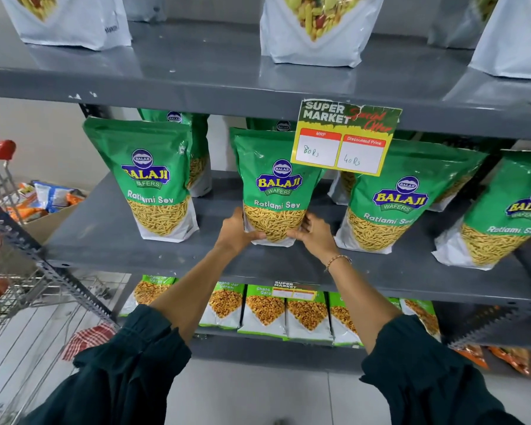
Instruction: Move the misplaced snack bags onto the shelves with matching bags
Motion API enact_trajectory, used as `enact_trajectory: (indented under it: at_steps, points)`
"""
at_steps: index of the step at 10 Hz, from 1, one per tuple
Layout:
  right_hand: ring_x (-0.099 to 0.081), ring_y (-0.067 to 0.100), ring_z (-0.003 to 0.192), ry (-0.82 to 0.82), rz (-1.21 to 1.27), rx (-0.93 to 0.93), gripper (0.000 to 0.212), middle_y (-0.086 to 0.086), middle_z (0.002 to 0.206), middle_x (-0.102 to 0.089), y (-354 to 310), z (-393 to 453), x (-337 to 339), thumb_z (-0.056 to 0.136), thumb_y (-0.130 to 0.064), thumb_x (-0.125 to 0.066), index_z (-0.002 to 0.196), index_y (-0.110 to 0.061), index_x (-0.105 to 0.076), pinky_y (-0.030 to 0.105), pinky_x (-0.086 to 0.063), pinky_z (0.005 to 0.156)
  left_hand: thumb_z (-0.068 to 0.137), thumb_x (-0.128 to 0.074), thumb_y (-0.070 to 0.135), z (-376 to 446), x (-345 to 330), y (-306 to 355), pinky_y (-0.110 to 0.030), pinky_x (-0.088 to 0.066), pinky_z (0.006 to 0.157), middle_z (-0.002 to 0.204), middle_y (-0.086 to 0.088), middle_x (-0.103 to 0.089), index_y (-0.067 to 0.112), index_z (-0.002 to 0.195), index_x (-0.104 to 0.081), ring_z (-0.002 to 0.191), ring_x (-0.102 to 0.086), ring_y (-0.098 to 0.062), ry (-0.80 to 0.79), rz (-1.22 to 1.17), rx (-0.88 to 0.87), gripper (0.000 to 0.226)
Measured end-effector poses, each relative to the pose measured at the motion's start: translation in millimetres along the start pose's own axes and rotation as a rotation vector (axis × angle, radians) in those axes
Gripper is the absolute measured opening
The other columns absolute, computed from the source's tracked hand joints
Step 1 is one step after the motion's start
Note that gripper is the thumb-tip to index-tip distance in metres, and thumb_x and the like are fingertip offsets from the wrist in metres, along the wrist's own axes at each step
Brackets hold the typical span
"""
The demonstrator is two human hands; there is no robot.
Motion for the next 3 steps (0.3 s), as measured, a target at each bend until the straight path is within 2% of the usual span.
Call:
enact_trajectory:
  at_steps: [1,2,3]
  points:
    - [-0.057,0.025,0.116,-0.008,-0.045,-0.007,0.056,0.019,0.129,-0.058,3.1,-0.4,-0.8,0.076,-0.001,-0.072,0.126,0.000,-0.047,0.038,-0.043,0.105,0.065,-0.083,0.025,0.8,-1.5,-0.3,-0.033,-0.044,0.082,0.124,-0.017,-0.059,0.002,0.124,-0.043,0.112,-0.057,-0.033,-0.026,0.050,-0.013,0.075]
    - [-0.052,0.027,0.124,-0.047,-0.154,-0.033,0.060,0.014,0.137,-0.054,-7.9,-6.4,-1.4,0.082,-0.014,-0.068,0.134,-0.007,-0.040,0.040,-0.039,0.108,0.071,-0.079,0.025,-3.1,-3.0,2.3,-0.036,-0.044,0.088,0.129,-0.017,-0.056,0.003,0.129,-0.038,0.116,-0.054,-0.035,-0.068,0.100,-0.011,0.073]
    - [-0.052,0.029,0.124,0.071,-0.245,-0.017,0.059,0.012,0.139,-0.052,-6.0,-20.7,-2.6,0.088,-0.023,-0.059,0.139,-0.009,-0.032,0.034,-0.040,0.099,0.080,-0.070,0.016,-4.7,-1.3,-8.0,-0.036,-0.041,0.094,0.133,-0.019,-0.053,0.003,0.134,-0.034,0.122,-0.051,-0.036,-0.031,0.117,0.007,0.067]
Point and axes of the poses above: each hand's wrist, its own z-axis towards the middle knuckle, its own x-axis out of the back of the hand, y = z × x, the point moved 6 cm from there along z, towards the middle knuckle
